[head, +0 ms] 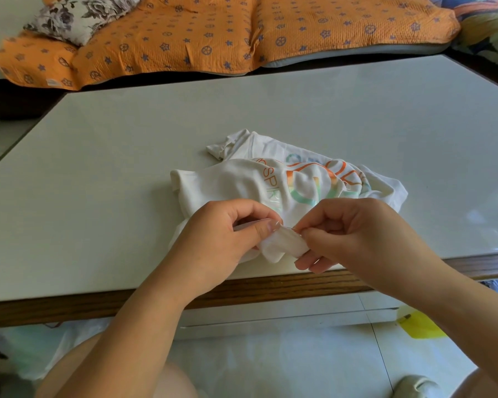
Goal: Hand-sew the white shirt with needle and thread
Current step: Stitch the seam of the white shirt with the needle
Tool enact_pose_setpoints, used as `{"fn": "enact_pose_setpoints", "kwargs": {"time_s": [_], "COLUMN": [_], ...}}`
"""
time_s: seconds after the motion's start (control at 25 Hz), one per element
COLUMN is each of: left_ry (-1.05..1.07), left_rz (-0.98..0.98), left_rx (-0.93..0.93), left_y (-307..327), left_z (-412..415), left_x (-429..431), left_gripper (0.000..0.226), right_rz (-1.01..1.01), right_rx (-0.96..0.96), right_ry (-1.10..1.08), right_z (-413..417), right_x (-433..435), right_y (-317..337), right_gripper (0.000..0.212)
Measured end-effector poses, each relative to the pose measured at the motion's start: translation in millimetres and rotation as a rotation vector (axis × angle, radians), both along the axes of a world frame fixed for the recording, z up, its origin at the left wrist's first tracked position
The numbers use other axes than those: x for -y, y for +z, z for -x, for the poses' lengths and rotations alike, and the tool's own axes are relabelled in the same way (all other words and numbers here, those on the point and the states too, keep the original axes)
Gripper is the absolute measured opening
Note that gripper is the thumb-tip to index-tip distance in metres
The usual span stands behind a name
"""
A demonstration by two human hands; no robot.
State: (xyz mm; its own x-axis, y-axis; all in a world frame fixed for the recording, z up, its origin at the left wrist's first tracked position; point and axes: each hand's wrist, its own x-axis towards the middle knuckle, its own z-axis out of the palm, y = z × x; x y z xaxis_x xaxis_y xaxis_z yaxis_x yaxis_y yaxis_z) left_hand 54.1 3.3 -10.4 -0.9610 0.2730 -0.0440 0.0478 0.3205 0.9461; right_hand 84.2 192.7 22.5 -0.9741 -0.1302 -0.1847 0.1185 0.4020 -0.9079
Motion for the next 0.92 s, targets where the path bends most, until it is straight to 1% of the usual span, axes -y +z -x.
{"fn": "enact_pose_setpoints", "kwargs": {"time_s": [0.24, 0.52, 0.76, 0.92], "left_ry": [-0.005, -0.019, -0.044, -0.085], "left_rz": [-0.025, -0.13, -0.282, -0.369], "left_rx": [0.047, 0.174, 0.355, 0.447], "left_y": [1.3, 4.8, 10.0, 12.6], "left_z": [-0.5, -2.2, -1.7, 0.0], "left_x": [0.1, -1.9, -2.6, -2.5], "left_gripper": [0.016, 0.009, 0.011, 0.012], "right_rz": [0.001, 0.007, 0.046, 0.117], "right_rx": [0.015, 0.014, 0.003, -0.015], "right_ry": [0.016, 0.037, 0.109, 0.135], "right_z": [-0.2, 0.8, 1.6, 2.0], "right_x": [-0.6, -1.6, -4.2, -6.8], "right_y": [0.8, -0.6, -1.2, -1.1], "right_gripper": [0.016, 0.015, 0.016, 0.015]}}
